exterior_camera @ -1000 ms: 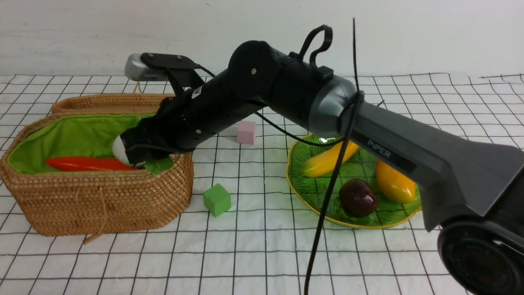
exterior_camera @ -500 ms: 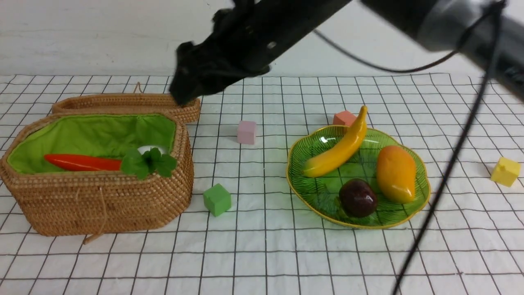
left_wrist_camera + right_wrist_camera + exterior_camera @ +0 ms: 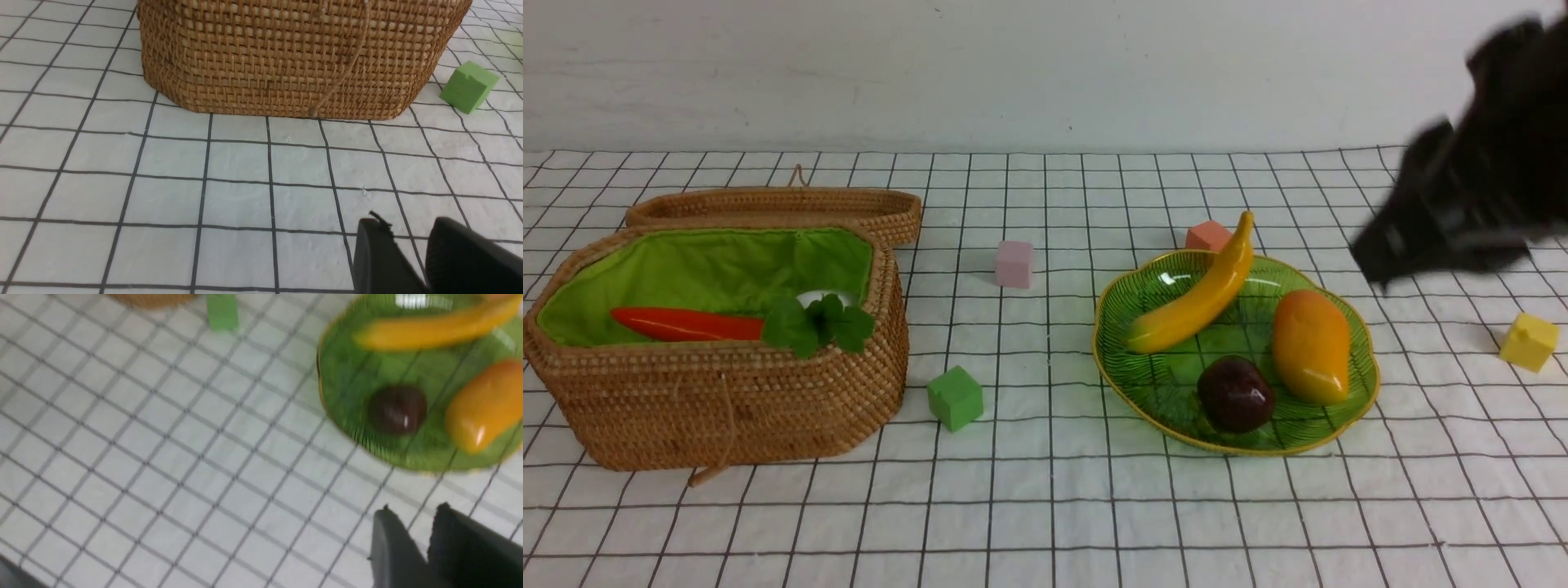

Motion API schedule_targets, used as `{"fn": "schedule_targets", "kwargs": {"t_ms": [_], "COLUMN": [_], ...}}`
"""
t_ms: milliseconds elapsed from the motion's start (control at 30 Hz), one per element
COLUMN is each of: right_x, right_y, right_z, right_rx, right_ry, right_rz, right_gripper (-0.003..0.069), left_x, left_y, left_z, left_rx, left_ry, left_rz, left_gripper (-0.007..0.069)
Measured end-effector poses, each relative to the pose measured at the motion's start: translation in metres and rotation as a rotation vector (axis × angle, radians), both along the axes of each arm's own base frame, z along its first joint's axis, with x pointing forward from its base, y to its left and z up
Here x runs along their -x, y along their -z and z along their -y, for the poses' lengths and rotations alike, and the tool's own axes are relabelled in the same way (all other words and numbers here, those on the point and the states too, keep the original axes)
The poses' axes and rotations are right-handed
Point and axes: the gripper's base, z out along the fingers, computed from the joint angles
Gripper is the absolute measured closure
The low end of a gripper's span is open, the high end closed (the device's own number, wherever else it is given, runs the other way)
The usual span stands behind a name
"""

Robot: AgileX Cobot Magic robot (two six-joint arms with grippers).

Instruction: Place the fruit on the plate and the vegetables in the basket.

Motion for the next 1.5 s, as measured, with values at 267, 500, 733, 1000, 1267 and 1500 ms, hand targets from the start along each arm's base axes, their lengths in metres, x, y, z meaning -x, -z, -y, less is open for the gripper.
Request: {"fn": "schedule_targets", "kwargs": {"t_ms": [267,500,733,1000,1267,1500], "right_x": [0.022,0.026,0.041,0.108,0.167,0.154], "right_y": [0.094,0.110,0.092,0.057,0.175,0.240], "right_z": [0.012,0.014,0.027,0.100,0.132,0.134], "right_rx": [0.101,0.126,0.107,-0.137,-0.199,-0.148], "right_ry": [0.091,0.101,0.073,0.344,0.656,0.725], "right_rz": [-0.276,-0.329,-0.201,0.386,0.687,0.614], "right_gripper": [0.0667,0.0667,0.0667,0.0664,0.0662,0.0658], "left_x": [0.000,0.000,0.000,0.000,0.000,0.000], "left_y": [0.000,0.000,0.000,0.000,0.000,0.000], "left_z": [0.000,0.000,0.000,0.000,0.000,0.000], "left_rx": [0.000,0.000,0.000,0.000,0.000,0.000], "left_ry": [0.000,0.000,0.000,0.000,0.000,0.000], "left_rz": [0.000,0.000,0.000,0.000,-0.002,-0.002], "left_gripper": [0.0431,0.0428,0.0421,0.0413,0.0407,0.0405]}}
